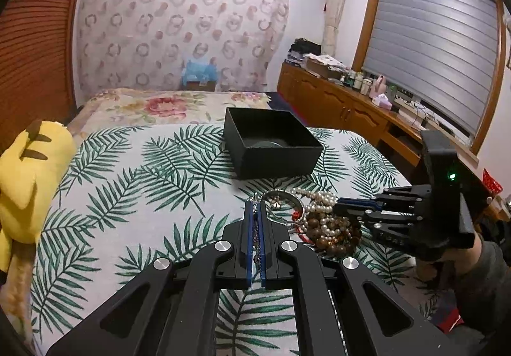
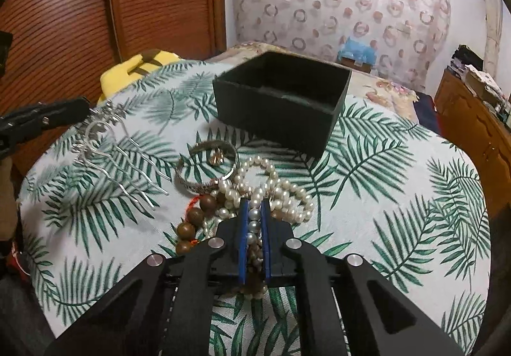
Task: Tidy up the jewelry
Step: 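Lift the pearl necklace into the box with the right tool while the left carries the chain over it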
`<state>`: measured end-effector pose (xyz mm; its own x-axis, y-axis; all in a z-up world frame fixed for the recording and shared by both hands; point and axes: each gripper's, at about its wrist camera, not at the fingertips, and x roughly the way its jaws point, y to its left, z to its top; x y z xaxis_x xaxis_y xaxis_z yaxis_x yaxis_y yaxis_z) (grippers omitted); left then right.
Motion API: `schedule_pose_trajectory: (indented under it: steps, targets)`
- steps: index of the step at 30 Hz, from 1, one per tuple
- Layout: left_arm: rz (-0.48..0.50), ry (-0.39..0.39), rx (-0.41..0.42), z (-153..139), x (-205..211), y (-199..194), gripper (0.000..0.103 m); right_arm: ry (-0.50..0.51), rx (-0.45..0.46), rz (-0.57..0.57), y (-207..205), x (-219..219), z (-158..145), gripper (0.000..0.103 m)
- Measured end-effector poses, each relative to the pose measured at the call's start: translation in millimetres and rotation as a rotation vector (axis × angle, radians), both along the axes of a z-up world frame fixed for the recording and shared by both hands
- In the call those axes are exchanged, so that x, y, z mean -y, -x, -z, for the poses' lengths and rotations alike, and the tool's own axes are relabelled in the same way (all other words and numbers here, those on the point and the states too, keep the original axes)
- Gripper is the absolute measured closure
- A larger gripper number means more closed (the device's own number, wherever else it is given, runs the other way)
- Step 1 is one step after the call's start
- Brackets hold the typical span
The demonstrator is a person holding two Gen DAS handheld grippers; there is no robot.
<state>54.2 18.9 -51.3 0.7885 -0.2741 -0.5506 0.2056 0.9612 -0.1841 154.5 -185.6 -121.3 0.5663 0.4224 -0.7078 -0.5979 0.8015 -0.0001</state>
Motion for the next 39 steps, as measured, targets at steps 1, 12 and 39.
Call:
schedule_pose_trajectory:
  steps: [1,12,39]
  targets:
    - [0.000,-0.002,0.003,-1.1,-0.2,-1.4,0.101,-0.006,0.009,-0.001,0.3,1.4,-5.3,0.094]
    - [0.002,-0.028,0.063,-27.3,4.7,-19.0,0.101,-0.038,0.163,-0.027,5.1,10.2,-84.8,0.095]
    - [0.007,-0.068,0.111,-46.1,17.2,-75.0,0.101,-0.042,0.395,-0.001,-48.0,0.0,-200.6,0.095]
